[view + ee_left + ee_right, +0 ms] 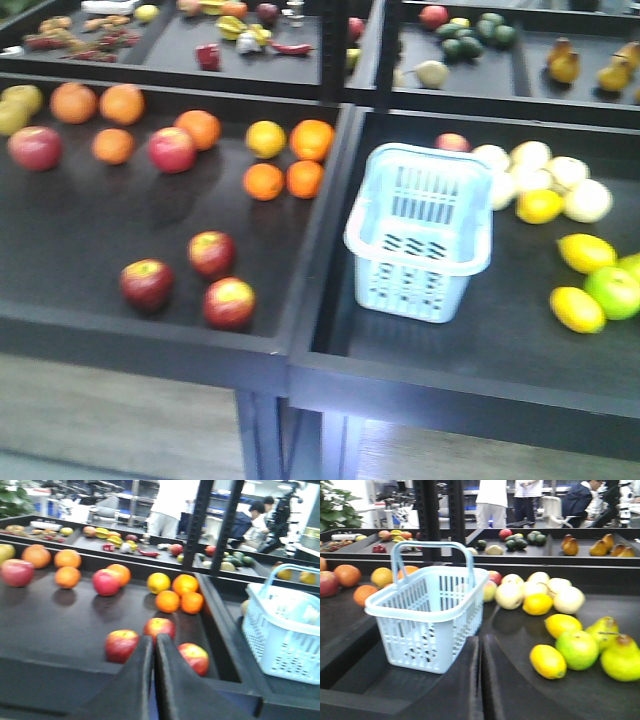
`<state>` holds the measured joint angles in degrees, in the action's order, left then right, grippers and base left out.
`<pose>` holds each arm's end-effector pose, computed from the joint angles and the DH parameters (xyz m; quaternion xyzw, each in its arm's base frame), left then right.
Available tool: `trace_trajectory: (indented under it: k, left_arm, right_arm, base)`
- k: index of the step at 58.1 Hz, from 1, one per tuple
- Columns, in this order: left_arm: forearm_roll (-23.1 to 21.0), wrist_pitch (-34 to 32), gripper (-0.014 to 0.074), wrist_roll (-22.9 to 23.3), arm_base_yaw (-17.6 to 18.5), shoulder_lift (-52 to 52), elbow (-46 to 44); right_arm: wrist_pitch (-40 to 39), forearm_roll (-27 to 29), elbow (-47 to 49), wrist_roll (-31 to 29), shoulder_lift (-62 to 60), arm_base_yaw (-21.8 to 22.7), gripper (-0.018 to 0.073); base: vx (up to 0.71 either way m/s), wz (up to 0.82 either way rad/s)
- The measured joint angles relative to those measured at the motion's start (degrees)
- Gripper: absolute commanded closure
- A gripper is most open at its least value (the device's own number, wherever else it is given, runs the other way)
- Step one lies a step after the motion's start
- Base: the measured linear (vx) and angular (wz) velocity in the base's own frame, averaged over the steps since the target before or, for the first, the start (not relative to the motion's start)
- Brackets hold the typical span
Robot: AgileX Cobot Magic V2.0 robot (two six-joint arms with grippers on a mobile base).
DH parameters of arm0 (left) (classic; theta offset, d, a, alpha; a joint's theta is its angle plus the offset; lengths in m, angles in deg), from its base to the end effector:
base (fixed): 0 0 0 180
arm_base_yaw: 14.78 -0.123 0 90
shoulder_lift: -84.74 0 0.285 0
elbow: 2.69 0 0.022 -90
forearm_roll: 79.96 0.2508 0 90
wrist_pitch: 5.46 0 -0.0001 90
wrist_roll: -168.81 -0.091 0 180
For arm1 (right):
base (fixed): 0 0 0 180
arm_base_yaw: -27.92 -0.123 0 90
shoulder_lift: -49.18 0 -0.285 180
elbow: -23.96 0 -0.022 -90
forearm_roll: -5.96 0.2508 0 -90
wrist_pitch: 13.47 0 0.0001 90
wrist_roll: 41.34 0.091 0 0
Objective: Pick three apples into basket with both arms
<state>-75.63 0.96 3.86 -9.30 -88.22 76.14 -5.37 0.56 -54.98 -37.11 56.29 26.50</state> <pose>0.0564 -0.0046 0.1942 -0.0360 0.7201 -0.0948 0.6864 0.0566 0.0002 0.1909 -0.0117 0.7319 -0.0030 0.6813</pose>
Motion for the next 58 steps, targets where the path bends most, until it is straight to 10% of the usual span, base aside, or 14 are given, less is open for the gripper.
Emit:
trace_trajectory:
  k: [58]
  left_arm:
    - [0.00, 0.00, 0.0603, 0.00, 0.00, 0.00, 0.00]
  right_arm:
    - [0.00, 0.00, 0.00, 0.00, 0.00, 0.00, 0.0564]
  base:
    - [0.05, -0.15]
